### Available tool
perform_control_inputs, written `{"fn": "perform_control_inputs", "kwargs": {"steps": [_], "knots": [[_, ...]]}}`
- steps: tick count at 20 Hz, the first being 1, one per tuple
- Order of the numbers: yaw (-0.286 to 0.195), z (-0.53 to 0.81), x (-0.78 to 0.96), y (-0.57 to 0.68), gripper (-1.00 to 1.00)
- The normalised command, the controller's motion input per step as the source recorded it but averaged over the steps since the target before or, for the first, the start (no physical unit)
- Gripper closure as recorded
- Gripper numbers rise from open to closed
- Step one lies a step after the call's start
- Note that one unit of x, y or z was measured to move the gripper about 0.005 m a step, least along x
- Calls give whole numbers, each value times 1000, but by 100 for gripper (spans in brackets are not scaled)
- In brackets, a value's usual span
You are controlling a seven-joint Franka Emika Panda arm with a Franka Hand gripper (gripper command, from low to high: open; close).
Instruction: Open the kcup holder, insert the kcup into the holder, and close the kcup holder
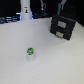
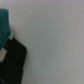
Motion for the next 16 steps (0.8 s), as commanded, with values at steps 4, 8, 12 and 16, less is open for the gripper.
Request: {"fn": "perform_control_inputs", "kwargs": {"steps": [4,8,12,16], "knots": [[-181,-57,-266,647,-100],[-186,-135,-268,597,-100],[-176,-202,-308,603,-100],[-165,-241,-344,613,-100]]}}
